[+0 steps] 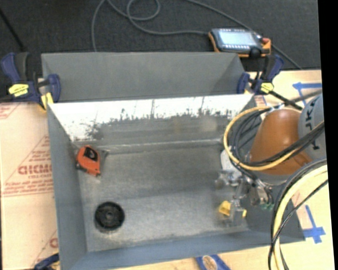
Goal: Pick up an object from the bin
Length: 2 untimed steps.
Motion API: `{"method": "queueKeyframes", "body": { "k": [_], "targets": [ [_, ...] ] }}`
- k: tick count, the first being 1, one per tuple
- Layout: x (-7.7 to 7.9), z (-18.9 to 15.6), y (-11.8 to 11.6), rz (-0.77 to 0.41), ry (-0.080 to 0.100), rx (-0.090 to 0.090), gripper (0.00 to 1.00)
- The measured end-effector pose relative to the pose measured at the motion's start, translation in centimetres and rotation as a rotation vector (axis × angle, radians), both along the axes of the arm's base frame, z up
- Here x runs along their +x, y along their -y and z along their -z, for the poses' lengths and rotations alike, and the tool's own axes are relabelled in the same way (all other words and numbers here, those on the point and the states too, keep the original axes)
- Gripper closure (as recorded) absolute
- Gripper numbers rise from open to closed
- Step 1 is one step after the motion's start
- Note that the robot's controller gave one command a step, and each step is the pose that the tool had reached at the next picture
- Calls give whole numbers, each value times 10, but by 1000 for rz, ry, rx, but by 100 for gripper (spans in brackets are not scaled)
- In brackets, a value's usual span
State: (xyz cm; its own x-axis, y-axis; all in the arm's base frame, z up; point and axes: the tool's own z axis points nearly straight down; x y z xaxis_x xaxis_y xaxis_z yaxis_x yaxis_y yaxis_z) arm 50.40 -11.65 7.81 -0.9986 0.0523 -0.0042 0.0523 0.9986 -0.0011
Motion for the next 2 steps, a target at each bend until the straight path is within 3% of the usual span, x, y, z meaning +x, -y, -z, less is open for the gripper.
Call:
{"method": "queueKeyframes", "body": {
  "k": [1,2],
  "targets": [
    [-5,-13,15,94,1,0,100],
    [-5,-13,15,93,1,0,100]
  ]
}}
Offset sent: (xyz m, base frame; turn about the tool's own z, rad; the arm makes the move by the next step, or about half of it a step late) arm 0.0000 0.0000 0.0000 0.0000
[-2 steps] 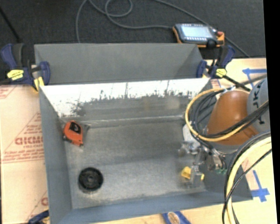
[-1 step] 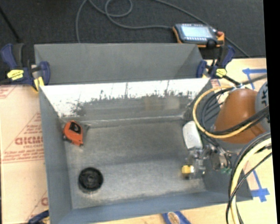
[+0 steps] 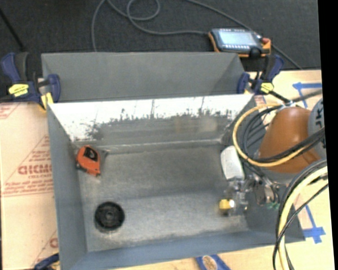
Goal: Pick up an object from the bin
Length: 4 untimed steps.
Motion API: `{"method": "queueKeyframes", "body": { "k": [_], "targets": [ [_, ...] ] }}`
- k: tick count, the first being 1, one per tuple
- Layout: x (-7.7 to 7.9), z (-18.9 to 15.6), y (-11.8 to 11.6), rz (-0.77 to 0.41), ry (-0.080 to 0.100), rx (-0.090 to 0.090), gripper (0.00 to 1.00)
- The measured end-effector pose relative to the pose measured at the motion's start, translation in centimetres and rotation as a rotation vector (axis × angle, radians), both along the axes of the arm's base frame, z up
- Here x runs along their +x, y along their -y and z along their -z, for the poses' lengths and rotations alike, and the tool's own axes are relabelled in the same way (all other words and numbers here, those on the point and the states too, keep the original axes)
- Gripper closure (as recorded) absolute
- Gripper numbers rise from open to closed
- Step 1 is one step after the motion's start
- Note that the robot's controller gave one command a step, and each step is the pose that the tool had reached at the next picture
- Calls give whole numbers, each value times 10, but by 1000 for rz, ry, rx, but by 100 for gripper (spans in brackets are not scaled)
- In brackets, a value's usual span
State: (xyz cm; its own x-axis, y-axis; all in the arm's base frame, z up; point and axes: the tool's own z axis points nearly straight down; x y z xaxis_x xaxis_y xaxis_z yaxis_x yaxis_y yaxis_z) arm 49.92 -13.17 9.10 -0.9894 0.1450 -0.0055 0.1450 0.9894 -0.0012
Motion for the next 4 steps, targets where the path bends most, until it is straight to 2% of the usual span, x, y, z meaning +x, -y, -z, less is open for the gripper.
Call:
{"method": "queueKeyframes", "body": {
  "k": [1,2,3,4],
  "targets": [
    [-5,-34,5,4,-12,4,100],
    [-12,-103,11,64,-7,3,100],
    [1,-92,0,98,14,-2,100],
    [-6,-96,4,109,-17,5,100]
  ]
}}
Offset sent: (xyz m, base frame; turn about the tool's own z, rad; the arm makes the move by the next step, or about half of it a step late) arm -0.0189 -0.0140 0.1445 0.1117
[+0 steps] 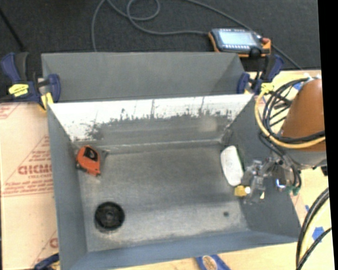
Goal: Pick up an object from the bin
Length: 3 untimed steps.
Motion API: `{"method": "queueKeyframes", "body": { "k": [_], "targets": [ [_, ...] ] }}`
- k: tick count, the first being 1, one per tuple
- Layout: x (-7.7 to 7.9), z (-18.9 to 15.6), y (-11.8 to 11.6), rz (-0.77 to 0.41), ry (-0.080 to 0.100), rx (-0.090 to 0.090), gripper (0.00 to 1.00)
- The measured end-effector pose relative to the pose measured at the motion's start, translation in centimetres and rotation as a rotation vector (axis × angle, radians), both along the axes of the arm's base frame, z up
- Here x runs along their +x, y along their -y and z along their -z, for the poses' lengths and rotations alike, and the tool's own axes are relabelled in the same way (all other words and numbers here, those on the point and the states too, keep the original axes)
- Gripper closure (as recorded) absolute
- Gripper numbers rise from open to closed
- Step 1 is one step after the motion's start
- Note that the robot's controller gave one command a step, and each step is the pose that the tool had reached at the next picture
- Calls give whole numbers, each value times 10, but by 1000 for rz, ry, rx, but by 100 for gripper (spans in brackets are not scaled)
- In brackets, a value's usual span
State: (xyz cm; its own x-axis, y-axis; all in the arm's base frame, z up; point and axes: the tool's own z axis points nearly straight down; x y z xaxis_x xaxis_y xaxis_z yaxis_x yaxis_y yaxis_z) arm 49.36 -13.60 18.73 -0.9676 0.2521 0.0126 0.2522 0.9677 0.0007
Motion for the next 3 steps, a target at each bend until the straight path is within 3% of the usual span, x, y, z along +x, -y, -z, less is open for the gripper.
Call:
{"method": "queueKeyframes", "body": {
  "k": [1,2,3],
  "targets": [
    [5,17,5,18,27,-9,100],
    [-8,21,5,15,2,-1,100],
    [11,-49,5,27,13,-5,100]
  ]
}}
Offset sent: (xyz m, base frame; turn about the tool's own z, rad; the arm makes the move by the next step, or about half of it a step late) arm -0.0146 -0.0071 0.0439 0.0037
